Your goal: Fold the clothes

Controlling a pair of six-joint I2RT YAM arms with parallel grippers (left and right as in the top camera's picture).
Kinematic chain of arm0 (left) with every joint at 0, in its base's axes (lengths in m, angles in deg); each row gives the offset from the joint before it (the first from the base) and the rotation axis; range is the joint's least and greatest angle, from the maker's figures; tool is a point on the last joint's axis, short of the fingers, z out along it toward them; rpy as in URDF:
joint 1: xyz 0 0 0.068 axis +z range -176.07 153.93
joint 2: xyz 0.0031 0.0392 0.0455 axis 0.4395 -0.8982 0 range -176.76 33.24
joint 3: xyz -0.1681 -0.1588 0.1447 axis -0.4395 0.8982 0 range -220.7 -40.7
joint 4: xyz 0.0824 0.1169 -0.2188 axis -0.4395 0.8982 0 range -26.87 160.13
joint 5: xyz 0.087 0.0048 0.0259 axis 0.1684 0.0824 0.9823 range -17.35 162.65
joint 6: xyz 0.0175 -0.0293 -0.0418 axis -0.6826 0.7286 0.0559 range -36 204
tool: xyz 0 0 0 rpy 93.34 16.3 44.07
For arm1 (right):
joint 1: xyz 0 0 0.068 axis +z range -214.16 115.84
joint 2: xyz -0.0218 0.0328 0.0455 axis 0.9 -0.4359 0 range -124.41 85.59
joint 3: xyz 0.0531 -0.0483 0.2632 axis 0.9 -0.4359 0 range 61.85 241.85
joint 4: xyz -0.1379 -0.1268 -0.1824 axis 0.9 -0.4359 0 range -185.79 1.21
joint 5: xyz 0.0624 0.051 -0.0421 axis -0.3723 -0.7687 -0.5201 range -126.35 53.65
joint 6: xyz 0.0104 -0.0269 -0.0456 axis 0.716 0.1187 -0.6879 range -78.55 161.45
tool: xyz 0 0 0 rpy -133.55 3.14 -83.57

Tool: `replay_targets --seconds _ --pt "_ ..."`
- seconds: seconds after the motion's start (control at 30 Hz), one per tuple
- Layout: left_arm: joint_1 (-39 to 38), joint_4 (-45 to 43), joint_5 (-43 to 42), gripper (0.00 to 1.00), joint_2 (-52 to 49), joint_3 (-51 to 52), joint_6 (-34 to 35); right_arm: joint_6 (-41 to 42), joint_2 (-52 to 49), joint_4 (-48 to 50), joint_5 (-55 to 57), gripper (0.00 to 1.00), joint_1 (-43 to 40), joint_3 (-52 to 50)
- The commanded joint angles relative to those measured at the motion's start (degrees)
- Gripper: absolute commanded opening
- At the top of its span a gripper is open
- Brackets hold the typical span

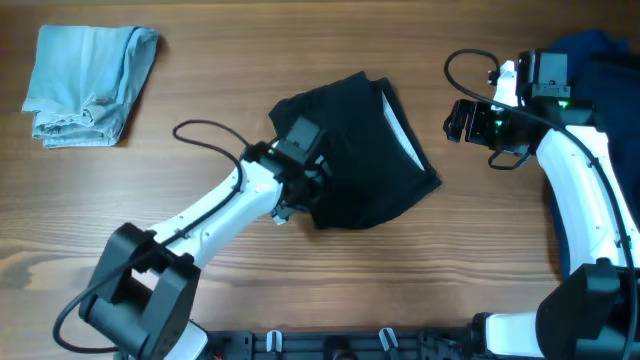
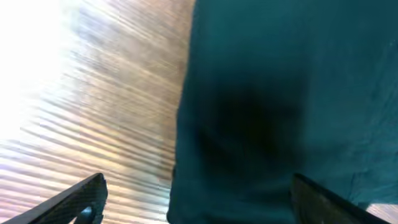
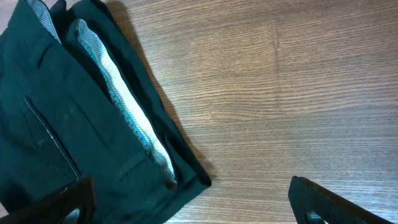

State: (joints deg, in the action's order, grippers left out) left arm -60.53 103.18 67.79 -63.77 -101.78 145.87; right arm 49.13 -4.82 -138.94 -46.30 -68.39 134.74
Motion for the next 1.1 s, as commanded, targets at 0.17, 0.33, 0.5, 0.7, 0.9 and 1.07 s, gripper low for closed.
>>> replay_targets --seconds 0.17,0.33,0.5,0.7,0.9,1.07 --pt "-0.3 -10.1 -3.0 0.64 -0.6 7.6 3.1 0.3 0.6 0.2 1.2 1.00 0.1 -0.1" --pt "-0.3 -9.6 2.3 0.31 -0.6 7.6 2.9 0.3 0.6 0.2 1.2 1.00 0.1 -0.1" --pt "-0.3 -9.5 5.0 0.38 -0.6 7.6 1.5 0.3 0.6 0.2 1.2 1.00 0.1 -0.1" --pt "-0.3 -10.7 5.0 0.57 -3.9 7.6 0.9 0.4 0.6 0.2 1.2 1.00 0.1 -0.1" --pt "0.3 -15.5 5.0 0.37 -5.1 7.6 -6.9 0.4 0.6 0.2 1.2 1.00 0.1 -0.1" --pt "6.4 -15.4 6.0 0.04 -5.1 7.1 -15.6 0.3 0.6 0.2 1.2 1.00 0.1 -0.1"
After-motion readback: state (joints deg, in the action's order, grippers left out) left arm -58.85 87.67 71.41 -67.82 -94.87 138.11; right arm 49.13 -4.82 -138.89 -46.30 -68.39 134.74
